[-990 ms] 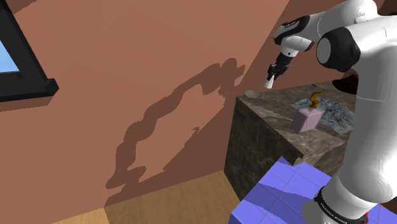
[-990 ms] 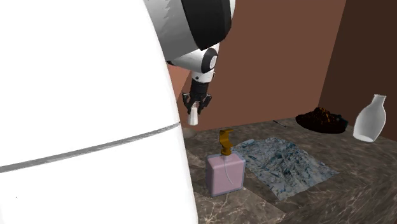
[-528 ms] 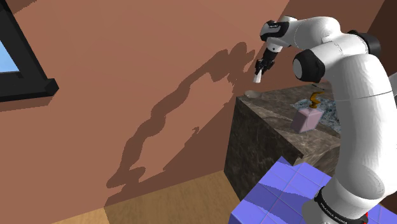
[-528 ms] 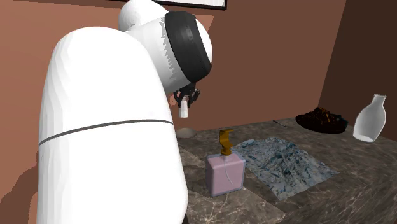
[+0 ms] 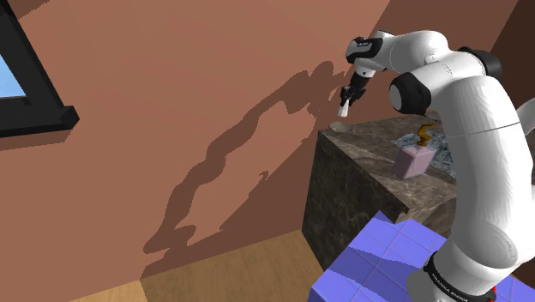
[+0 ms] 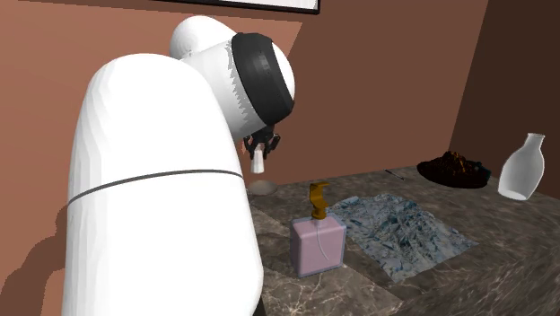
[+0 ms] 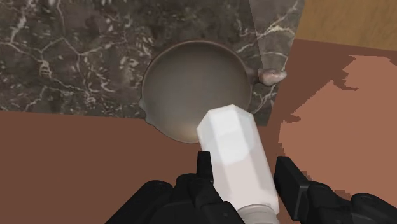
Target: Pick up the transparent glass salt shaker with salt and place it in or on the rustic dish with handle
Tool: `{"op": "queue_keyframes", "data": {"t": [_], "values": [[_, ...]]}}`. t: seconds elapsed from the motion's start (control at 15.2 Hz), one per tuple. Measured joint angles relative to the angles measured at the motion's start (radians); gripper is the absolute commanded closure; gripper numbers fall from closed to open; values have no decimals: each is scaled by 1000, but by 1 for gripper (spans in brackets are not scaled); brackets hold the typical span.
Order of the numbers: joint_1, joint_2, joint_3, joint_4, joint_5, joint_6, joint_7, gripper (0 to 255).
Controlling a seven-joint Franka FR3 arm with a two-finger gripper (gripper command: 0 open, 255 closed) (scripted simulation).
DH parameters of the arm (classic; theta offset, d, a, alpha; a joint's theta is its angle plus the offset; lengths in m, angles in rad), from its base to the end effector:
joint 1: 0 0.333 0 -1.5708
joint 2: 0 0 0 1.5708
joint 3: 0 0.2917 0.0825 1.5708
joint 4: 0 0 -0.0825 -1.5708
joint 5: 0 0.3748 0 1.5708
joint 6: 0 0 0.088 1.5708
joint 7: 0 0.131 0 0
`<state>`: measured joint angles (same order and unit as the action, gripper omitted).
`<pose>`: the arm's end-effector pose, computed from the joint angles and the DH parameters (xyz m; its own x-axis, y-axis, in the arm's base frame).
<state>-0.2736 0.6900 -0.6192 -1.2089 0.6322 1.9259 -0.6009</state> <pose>0.5743 -0.4466 0.3959 0.9128 -0.3290 0.2420 -0.3081 -0.9436 -0.1210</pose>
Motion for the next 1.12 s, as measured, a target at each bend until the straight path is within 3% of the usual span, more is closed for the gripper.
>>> {"op": "queue_keyframes", "data": {"t": [0.53, 0.92, 0.99, 1.12], "values": [[6, 26, 15, -70, 26, 86, -37, 255], [10, 29, 17, -80, 29, 98, -40, 255], [10, 29, 17, -80, 29, 98, -40, 0], [10, 29, 17, -80, 29, 99, -40, 0]]}}
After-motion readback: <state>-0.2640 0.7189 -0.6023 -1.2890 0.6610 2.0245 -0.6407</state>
